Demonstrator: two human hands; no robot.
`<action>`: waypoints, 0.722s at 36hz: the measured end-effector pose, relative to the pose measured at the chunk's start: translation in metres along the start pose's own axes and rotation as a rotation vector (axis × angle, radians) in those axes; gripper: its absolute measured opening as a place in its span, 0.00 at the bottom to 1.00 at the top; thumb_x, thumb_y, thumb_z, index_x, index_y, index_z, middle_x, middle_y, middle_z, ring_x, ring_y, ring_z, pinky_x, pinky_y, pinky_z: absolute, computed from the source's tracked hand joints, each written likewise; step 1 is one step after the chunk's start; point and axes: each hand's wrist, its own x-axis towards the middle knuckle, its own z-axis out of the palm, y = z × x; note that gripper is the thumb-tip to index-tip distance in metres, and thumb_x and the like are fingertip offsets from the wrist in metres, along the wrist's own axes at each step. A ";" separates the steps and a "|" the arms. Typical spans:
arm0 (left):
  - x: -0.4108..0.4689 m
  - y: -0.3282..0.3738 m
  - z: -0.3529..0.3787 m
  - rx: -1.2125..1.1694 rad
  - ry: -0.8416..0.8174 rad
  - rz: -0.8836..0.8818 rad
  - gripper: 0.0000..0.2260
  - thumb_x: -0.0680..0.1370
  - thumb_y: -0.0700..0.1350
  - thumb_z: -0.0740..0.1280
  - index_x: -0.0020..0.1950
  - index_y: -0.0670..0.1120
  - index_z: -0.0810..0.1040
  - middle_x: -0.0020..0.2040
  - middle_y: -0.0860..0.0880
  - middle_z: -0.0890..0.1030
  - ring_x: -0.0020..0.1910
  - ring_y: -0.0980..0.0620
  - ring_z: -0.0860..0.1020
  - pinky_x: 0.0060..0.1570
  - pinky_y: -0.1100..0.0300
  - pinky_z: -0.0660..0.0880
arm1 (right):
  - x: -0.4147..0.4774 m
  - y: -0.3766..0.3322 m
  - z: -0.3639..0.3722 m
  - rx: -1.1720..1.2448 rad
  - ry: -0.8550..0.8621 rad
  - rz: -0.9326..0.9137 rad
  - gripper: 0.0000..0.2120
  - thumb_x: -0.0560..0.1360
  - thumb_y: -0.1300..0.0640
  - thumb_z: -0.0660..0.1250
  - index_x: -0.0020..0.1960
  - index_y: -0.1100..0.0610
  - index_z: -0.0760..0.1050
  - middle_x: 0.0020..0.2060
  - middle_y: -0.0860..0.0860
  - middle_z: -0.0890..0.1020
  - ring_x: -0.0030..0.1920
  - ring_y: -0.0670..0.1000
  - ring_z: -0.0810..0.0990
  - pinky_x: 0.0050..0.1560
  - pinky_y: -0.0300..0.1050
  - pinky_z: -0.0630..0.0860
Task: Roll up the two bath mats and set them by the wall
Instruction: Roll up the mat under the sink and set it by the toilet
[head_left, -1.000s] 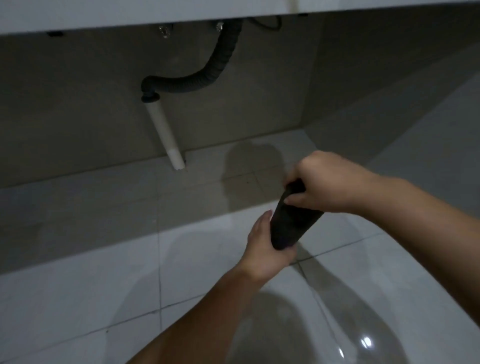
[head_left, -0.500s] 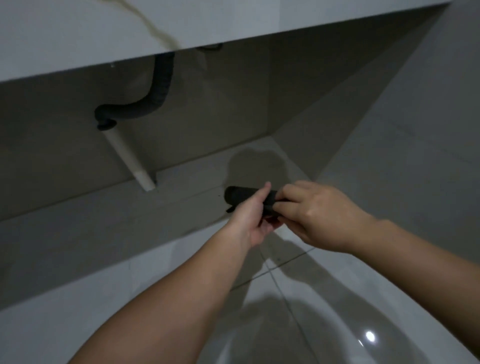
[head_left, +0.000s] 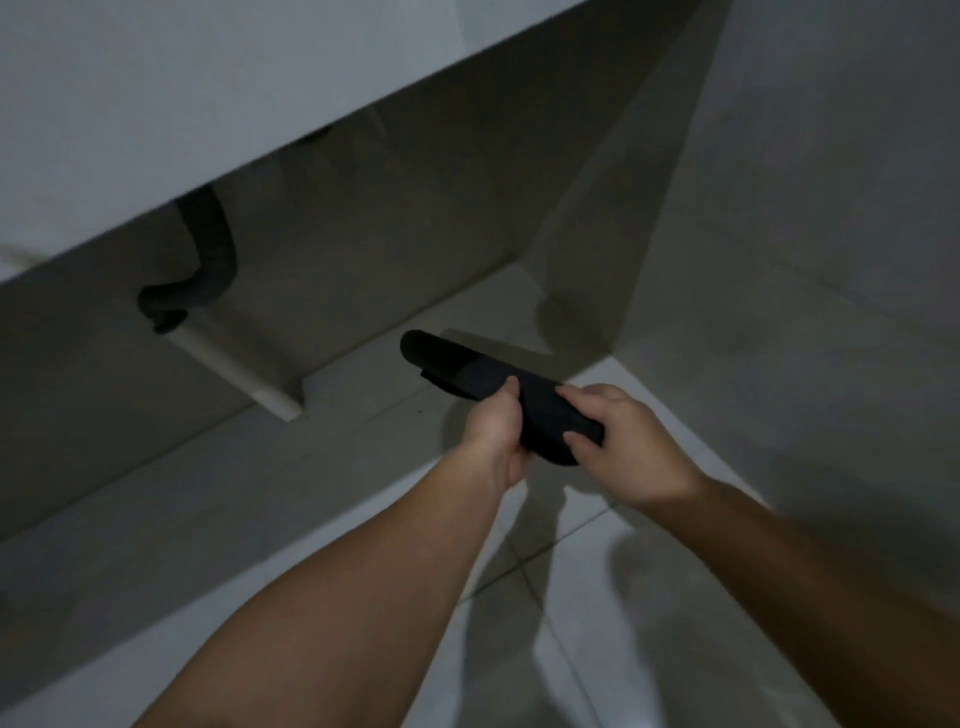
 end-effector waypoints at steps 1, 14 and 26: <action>0.000 0.001 0.005 0.053 -0.002 -0.013 0.16 0.79 0.52 0.62 0.60 0.41 0.73 0.55 0.41 0.80 0.51 0.44 0.80 0.54 0.49 0.77 | -0.001 0.006 -0.001 0.020 0.002 0.000 0.25 0.74 0.61 0.66 0.69 0.54 0.69 0.61 0.54 0.73 0.58 0.53 0.75 0.61 0.42 0.69; 0.100 -0.026 0.042 0.338 -0.078 -0.019 0.16 0.73 0.45 0.72 0.56 0.39 0.75 0.48 0.41 0.82 0.44 0.44 0.82 0.43 0.51 0.81 | 0.020 0.095 0.023 -0.207 0.089 -0.063 0.22 0.72 0.64 0.68 0.66 0.64 0.71 0.63 0.66 0.70 0.58 0.63 0.74 0.60 0.41 0.67; 0.180 -0.059 0.092 0.179 -0.069 0.010 0.16 0.71 0.40 0.74 0.54 0.35 0.77 0.50 0.38 0.82 0.45 0.41 0.82 0.43 0.50 0.80 | 0.061 0.162 0.015 -0.537 -0.056 0.149 0.25 0.78 0.61 0.59 0.74 0.54 0.59 0.75 0.53 0.57 0.71 0.54 0.62 0.68 0.40 0.57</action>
